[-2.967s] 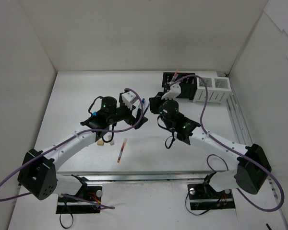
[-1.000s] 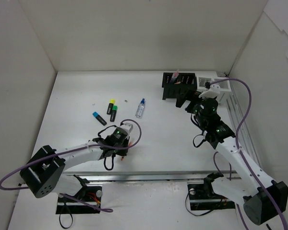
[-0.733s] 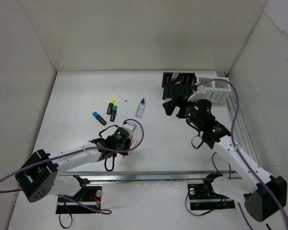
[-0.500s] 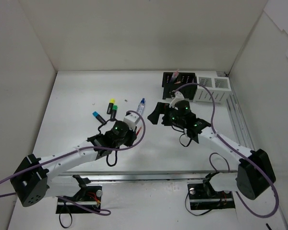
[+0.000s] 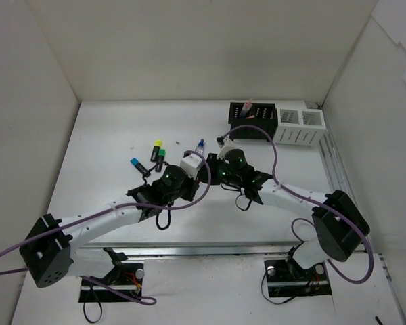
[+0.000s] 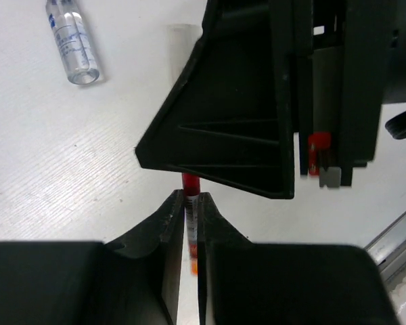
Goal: Sort the stationery into containers
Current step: Pick up the pen from the center of the board, then place the pen in the storage box.
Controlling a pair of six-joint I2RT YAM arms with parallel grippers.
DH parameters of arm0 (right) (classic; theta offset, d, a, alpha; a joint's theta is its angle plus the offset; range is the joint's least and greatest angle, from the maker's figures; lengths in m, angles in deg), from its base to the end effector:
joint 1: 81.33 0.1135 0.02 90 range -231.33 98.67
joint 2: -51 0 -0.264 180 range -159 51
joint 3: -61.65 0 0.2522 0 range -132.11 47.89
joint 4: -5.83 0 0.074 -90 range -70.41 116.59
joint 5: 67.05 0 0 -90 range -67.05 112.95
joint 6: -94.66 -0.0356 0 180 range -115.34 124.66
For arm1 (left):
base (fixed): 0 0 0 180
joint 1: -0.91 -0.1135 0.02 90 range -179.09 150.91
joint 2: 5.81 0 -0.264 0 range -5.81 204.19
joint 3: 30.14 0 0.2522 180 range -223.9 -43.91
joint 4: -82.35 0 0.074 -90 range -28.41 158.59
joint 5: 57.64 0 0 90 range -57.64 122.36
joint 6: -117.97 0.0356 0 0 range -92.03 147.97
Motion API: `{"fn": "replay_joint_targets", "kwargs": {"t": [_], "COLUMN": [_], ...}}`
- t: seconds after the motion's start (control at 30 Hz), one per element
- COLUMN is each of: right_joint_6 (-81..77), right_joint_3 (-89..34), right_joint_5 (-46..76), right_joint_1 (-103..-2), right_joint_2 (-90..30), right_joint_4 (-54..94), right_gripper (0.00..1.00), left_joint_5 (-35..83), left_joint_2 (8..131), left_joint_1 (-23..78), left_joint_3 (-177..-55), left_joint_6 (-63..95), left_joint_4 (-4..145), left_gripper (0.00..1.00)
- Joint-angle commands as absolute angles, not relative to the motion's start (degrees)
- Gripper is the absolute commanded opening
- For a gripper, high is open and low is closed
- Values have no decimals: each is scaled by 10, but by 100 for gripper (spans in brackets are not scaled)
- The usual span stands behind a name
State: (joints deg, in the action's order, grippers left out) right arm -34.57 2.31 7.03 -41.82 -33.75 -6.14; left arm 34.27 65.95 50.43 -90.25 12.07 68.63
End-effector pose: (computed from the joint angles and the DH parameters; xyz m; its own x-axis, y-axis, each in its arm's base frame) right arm 0.2476 0.2168 0.2430 -0.6560 0.2473 -0.7131 -0.5199 0.5367 0.6645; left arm 0.1849 -0.2148 0.2664 -0.4704 0.1294 -0.8729 0.6361 0.7353 -0.2338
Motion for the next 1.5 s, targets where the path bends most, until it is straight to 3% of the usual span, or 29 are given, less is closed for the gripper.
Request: {"fn": "replay_joint_targets", "kwargs": {"t": [0.0,0.1,0.17,0.2,0.3,0.5,0.73,1.03,1.13,1.17,1.3,1.37,1.47], "right_joint_6": [-337,-308,-283,-257,-188,-19,68,62,53,49,49,32,28], "right_joint_3": [-6,-23,-36,-56,-110,-247,-406,-521,-518,-512,-475,-454,-416], "right_joint_5": [101,156,215,227,346,438,382,321,298,295,274,264,233], "right_joint_1": [-416,-418,-428,-433,-467,-533,-607,-651,-655,-653,-653,-653,-650], "right_joint_2": [-315,-287,-264,-257,-252,-345,-521,-666,-672,-668,-626,-589,-528], "right_joint_4": [-111,-93,-79,-59,-34,-67,-108,-100,-84,-75,-75,-74,-68], "right_gripper": [14,8,8,8,8,9,9,14,32,49,86,98,98], "left_joint_5": [361,389,418,424,439,454,413,376,374,375,389,396,417], "left_joint_2": [655,648,635,628,579,540,617,799,839,848,871,873,884], "left_joint_1": [507,507,500,493,441,257,109,72,72,72,72,72,72], "left_joint_3": [-951,-955,-953,-951,-923,-924,-981,-1099,-1129,-1135,-1150,-1146,-1141], "left_joint_6": [139,145,137,132,95,-21,-85,-96,-100,-109,-134,-146,-165], "left_joint_4": [731,726,715,711,695,604,530,515,508,503,478,471,467], "left_gripper": [15,62,76,99,99,100,100,100,99,99,99,98,95]}}
